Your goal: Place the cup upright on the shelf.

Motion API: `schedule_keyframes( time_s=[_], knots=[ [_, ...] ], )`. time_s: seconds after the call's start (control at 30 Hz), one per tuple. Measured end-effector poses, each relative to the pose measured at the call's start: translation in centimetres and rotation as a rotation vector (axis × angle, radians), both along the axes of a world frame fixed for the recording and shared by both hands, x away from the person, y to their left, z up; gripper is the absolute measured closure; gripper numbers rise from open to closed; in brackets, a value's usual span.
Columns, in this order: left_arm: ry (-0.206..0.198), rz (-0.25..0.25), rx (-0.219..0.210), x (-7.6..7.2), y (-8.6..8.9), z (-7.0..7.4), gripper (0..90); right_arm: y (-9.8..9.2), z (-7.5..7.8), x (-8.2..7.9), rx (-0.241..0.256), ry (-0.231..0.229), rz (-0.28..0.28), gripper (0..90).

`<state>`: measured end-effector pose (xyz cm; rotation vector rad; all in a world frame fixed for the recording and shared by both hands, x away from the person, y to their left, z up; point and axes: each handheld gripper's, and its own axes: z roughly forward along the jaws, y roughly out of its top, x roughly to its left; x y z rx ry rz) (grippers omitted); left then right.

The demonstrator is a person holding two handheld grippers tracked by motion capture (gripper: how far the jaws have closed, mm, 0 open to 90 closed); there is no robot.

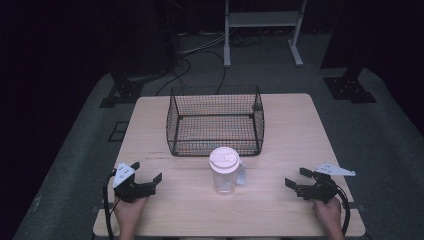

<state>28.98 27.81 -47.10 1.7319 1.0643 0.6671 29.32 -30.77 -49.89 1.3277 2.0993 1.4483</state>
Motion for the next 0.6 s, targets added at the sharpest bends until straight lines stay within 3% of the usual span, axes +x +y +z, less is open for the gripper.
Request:
schedule_keyframes(
  time_s=[0.17, 0.4, 0.6],
  knots=[
    [0.019, -0.025, -0.03, 0.2, -0.2, -0.1, 1.2, 0.1, 0.0, -0.1, -0.005, -0.002, 0.0, 12.9],
    [0.02, -0.078, -0.025, 0.1, -1.1, -0.1, 1.2, 0.2, 0.0, -0.1, -0.01, -0.003, 0.0, 12.9],
    [0.046, -0.135, -0.012, 0.3, -2.2, -0.3, 1.2, 0.4, 0.0, -0.1, -0.032, -0.005, 0.006, 12.9]
  ],
)
